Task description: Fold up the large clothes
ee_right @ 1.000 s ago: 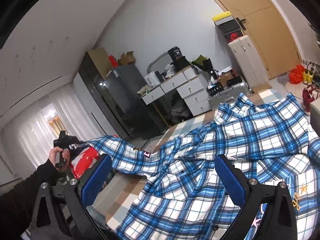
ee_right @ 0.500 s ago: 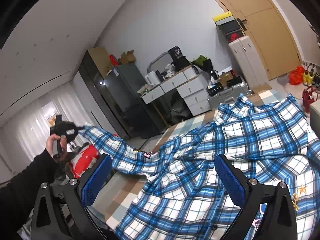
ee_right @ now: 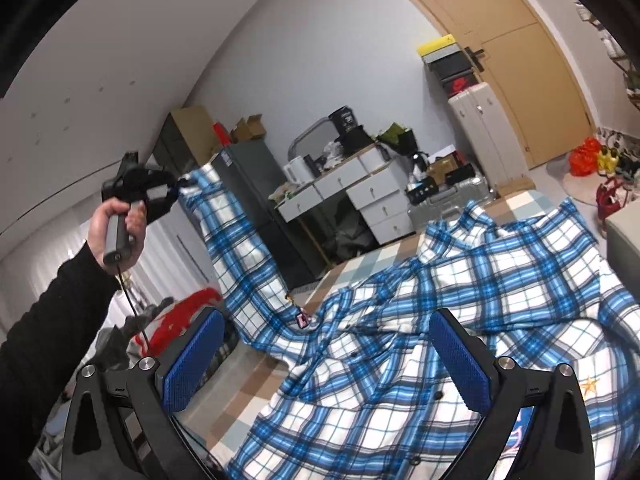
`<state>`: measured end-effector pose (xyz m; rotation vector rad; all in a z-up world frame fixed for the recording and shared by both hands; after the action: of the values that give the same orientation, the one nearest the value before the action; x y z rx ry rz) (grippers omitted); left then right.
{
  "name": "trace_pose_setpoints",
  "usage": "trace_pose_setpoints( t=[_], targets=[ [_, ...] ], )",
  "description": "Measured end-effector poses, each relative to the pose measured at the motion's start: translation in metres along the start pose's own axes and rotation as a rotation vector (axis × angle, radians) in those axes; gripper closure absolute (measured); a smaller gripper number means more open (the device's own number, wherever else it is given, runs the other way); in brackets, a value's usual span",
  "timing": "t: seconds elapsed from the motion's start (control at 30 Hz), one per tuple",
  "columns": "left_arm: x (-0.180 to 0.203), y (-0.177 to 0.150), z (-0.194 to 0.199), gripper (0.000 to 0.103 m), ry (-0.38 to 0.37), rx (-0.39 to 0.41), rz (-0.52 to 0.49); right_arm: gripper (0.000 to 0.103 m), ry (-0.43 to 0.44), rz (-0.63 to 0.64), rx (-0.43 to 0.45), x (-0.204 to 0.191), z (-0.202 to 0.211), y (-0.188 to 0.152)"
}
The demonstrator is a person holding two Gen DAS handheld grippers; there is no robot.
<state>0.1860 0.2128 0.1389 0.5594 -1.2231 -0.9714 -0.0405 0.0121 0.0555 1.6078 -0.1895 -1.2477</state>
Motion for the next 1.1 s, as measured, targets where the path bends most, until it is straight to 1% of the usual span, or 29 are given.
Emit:
trace_pose_setpoints(
  t=[0.07, 0.1, 0.2, 0.23, 0.33, 0.37, 0.43, 0.47, 0.53, 0.6, 0.67, 0.73, 0.8, 0.87, 0.9, 0.93, 1.0, 1.03, 1.07, 1.1],
  targets=[
    [0.029, -0.017, -0.014, 0.101, -0.029, -0.043, -0.046, 0.0, -0.051, -0.012, 0.023, 0.013, 0.004, 0.006],
    [0.036, -0.025, -0.019, 0.101, -0.035, -0.065, -0.067, 0.0, -0.077, -0.028, 0.034, 0.021, 0.007, 0.01],
    [0.067, -0.057, -0.043, 0.101, -0.064, -0.132, -0.123, 0.0, -0.144, -0.112, 0.062, 0.05, 0.017, 0.022],
    [0.077, -0.075, -0.054, 0.101, -0.073, -0.164, -0.139, 0.0, -0.152, -0.134, 0.068, 0.057, 0.02, 0.025],
    [0.098, -0.117, -0.082, 0.101, -0.101, -0.249, -0.156, 0.0, -0.226, -0.203, 0.129, 0.086, 0.04, 0.041],
    [0.106, -0.138, -0.092, 0.101, -0.124, -0.292, -0.157, 0.0, -0.25, -0.219, 0.149, 0.095, 0.047, 0.045],
    [0.121, -0.176, -0.105, 0.101, -0.139, -0.359, -0.168, 0.0, -0.313, -0.26, 0.197, 0.114, 0.064, 0.053],
    [0.126, -0.2, -0.112, 0.101, -0.158, -0.402, -0.159, 0.0, -0.336, -0.283, 0.227, 0.123, 0.074, 0.059],
    [0.131, -0.242, -0.121, 0.101, -0.18, -0.475, -0.136, 0.0, -0.353, -0.286, 0.279, 0.132, 0.09, 0.07],
    [0.134, -0.292, -0.13, 0.101, -0.199, -0.557, -0.134, 0.0, -0.368, -0.272, 0.354, 0.137, 0.11, 0.082],
    [0.132, -0.331, -0.133, 0.101, -0.206, -0.614, -0.144, 0.0, -0.371, -0.266, 0.41, 0.137, 0.122, 0.09],
    [0.126, -0.368, -0.133, 0.101, -0.22, -0.693, -0.132, 0.0, -0.359, -0.26, 0.45, 0.134, 0.129, 0.097],
    [0.126, -0.386, -0.128, 0.101, -0.226, -0.728, -0.118, 0.0, -0.348, -0.242, 0.48, 0.128, 0.133, 0.101],
    [0.125, -0.397, -0.121, 0.1, -0.242, -0.758, -0.13, 0.0, -0.324, -0.211, 0.48, 0.119, 0.13, 0.104],
    [0.125, -0.401, -0.116, 0.099, -0.238, -0.779, -0.152, 0.0, -0.315, -0.199, 0.471, 0.115, 0.125, 0.104],
    [0.125, -0.402, -0.111, 0.094, -0.239, -0.809, -0.168, 0.0, -0.304, -0.186, 0.457, 0.112, 0.119, 0.103],
    [0.137, -0.392, -0.103, 0.09, -0.301, -0.866, -0.153, 0.0, -0.282, -0.169, 0.425, 0.106, 0.108, 0.101],
    [0.139, -0.382, -0.091, 0.083, -0.358, -0.881, -0.156, 0.0, -0.273, -0.165, 0.416, 0.104, 0.107, 0.098],
    [0.144, -0.375, -0.081, 0.065, -0.391, -0.873, -0.181, 0.0, -0.264, -0.16, 0.408, 0.103, 0.104, 0.098],
    [0.144, -0.36, -0.068, 0.054, -0.425, -0.849, -0.218, 0.0, -0.258, -0.152, 0.401, 0.101, 0.102, 0.097]
  ],
)
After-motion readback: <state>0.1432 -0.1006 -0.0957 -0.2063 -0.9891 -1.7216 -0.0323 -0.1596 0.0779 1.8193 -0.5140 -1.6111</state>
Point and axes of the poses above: each gripper's, at about its wrist camera, not at the fingertips, and z roughly against the way its jaws point, x to its right, y to its top, the point moved 8 cm from there along -z, roughly the way its jaws point, and after that the axes turned 13 degrees about x, right-handed, at the moved point
